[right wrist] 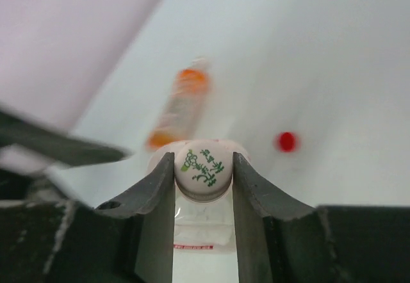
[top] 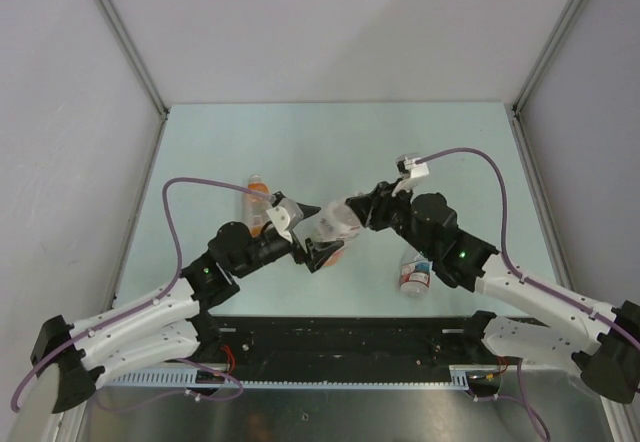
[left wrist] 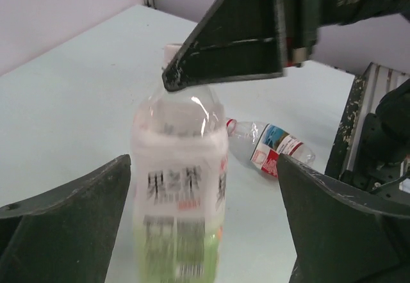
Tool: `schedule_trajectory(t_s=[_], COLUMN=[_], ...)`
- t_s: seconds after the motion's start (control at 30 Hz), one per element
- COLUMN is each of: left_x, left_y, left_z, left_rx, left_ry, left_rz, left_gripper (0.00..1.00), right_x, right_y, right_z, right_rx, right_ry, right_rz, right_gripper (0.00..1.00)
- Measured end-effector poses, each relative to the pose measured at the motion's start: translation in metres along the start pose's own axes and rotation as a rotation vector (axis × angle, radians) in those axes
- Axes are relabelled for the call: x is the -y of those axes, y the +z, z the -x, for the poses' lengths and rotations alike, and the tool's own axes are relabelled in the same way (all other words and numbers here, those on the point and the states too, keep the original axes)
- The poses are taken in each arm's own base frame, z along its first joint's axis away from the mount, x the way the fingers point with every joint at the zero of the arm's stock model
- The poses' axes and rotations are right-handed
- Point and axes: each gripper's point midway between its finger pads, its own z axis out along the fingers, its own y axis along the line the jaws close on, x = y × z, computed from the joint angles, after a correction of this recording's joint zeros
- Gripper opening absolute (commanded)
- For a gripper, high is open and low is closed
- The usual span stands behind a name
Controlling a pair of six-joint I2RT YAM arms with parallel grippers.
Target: Screw on the bottle caps
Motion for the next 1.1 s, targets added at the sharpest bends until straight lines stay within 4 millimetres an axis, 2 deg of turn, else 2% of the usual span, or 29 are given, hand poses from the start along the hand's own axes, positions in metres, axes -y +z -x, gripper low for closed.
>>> schedule_trajectory(t_s=[0.17, 0.3, 0.47, 0.57, 0.73, 0.87, 1.0, 1.1], left_x=[0.000, -0.007, -0.035, -0.061, -0.107, -0.126, -0.133, -0.134], left_y=[-0.008, -0.012, -0.015, -0.016, -0.022, -0.024, -0.027, -0.030], left_z=[0.011, 0.009, -0.005, -0.022, -0.062, -0.066, -0.063, -0.064], left_rx=[0.050, 0.062, 0.041, 0.001, -0.139, -0.181, -0.177, -0.182], left_ry=[-0.022, -0.055, -0.142, -0.201, -0.291, -0.326, -0.335, -0.340], left_rz=[0.014, 0.062, 0.233, 0.362, 0.573, 0.667, 0.706, 0.722], left_gripper=[1.00, 0.99, 0.99, 0.99, 0.99, 0.99, 0.99, 1.00], right_x=[0.080, 0.143, 0.197, 0.221, 0.283, 0.325, 0.346, 0.354], right_y=[-0.013, -0.043, -0.078, -0.088, -0.098, -0.113, -0.122, -0.120], right_z=[0.023, 0.067, 0.139, 0.158, 0.150, 0.141, 0.136, 0.130], right_rx=[0.088, 0.190, 0.307, 0.322, 0.237, 0.192, 0.172, 0.157], right_ry=[-0.104, -0.154, -0.176, -0.207, -0.253, -0.231, -0.209, -0.193], right_rz=[-0.355, -0.600, -0.808, -0.908, -1.103, -1.216, -1.270, -1.281], right_gripper=[0.00, 0.00, 0.00, 0.00, 0.04, 0.06, 0.09, 0.22])
